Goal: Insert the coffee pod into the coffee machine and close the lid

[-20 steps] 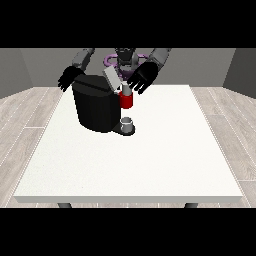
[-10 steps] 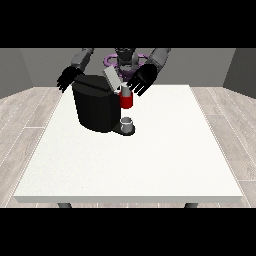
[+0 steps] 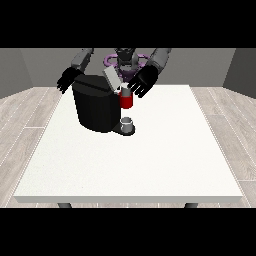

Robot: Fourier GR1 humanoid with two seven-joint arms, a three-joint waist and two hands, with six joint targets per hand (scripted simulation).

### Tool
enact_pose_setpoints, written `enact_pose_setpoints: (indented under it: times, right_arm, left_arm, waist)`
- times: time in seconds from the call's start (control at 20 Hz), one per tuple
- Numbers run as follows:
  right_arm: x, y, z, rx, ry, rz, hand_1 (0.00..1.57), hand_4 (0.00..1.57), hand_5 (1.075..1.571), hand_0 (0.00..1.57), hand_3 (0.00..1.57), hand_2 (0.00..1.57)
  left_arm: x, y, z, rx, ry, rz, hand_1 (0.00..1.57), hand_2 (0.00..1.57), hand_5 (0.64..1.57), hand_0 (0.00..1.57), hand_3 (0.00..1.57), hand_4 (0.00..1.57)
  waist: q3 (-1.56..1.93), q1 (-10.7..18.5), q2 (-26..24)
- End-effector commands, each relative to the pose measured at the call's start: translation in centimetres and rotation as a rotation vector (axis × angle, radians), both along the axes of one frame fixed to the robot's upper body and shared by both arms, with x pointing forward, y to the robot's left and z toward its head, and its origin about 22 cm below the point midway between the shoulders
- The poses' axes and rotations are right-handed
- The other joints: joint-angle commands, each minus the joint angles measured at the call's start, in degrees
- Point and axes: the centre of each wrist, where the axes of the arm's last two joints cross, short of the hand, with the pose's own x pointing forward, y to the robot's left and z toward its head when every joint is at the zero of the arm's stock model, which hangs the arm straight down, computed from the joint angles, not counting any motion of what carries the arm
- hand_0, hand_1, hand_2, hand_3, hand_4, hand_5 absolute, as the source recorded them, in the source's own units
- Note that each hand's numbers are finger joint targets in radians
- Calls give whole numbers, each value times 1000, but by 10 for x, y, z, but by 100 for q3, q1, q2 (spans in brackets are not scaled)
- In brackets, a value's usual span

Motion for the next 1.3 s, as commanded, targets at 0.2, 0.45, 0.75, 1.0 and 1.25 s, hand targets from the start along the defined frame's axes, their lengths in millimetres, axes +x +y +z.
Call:
enact_pose_setpoints:
  times: [0.2, 0.45, 0.75, 1.0, 1.25]
  right_arm:
    - [0, -7, -5, -8, 10, -1, 0, 408, 1571, 0, 0, 0]
    - [0, 18, 17, 0, -46, 44, 0, 477, 1571, 0, 0, 0]
    - [-3, 5, -15, -8, -16, -10, 0, 465, 1571, 0, 0, 0]
    - [0, 11, 0, -16, -8, 18, 0, 435, 1571, 0, 0, 0]
    - [0, 5, -3, -15, 40, -13, 0, 338, 1571, 0, 0, 0]
  left_arm:
    - [0, -3, -3, 65, 4, 22, 1118, 1158, 1571, 1118, 990, 442]
    - [-2, 28, 12, 50, -32, 49, 1051, 1118, 1571, 1051, 953, 365]
    - [0, -14, -7, 70, -13, -12, 1018, 1086, 1571, 1018, 904, 369]
    - [0, 4, -3, 174, 19, -25, 0, 0, 1571, 0, 0, 0]
    - [1, -2, 2, 206, 44, -12, 0, 0, 1571, 0, 0, 0]
  waist:
    - [-8, 50, -76]
    - [-11, -198, 221]
    - [-8, 115, -1]
    - [-9, -54, 57]
    - [-8, 0, -177]
